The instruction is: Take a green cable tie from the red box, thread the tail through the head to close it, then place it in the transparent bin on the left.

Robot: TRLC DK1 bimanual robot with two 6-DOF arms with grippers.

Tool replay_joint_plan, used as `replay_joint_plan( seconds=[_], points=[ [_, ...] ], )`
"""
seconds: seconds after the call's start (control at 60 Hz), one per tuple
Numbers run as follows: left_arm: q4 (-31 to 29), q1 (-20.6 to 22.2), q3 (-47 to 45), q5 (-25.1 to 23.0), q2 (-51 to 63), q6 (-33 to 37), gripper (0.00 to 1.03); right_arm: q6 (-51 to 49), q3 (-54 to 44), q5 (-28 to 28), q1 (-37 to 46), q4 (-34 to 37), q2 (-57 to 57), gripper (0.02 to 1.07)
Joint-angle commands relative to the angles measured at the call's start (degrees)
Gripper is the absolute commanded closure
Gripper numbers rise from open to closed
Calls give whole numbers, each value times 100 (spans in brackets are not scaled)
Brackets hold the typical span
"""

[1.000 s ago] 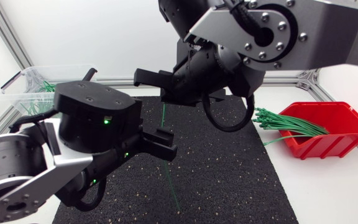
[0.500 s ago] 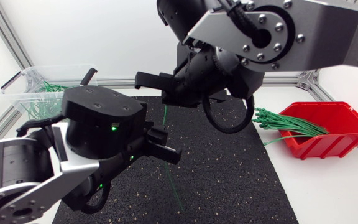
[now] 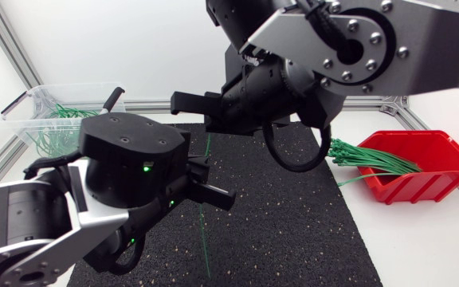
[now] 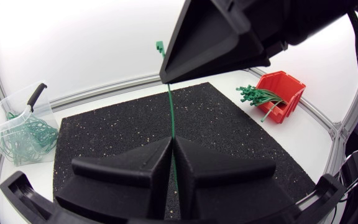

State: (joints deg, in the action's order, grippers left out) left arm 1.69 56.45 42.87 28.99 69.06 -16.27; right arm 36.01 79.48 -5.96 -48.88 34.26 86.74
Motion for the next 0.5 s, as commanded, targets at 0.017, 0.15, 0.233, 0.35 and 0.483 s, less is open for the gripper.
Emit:
replay_joint_plan(
  seconds=[0.017,0.15,0.233,0.35,0.483],
  points=[
    [94,-11,-341,19,-217,151,99,-534,-126,226,133,-77,-184,71],
    [340,-151,-675,-386,-551,239,99,-991,-240,850,520,-95,-307,57],
    [472,-362,-860,-790,-736,283,99,-1316,-319,1264,775,-121,-351,57],
    [657,-802,-1079,-1590,-999,326,99,-2001,-478,1932,1144,-165,-412,57],
    [789,-1426,-1229,-2592,-1096,344,99,-2546,-724,2881,1531,-359,-474,57]
  ],
)
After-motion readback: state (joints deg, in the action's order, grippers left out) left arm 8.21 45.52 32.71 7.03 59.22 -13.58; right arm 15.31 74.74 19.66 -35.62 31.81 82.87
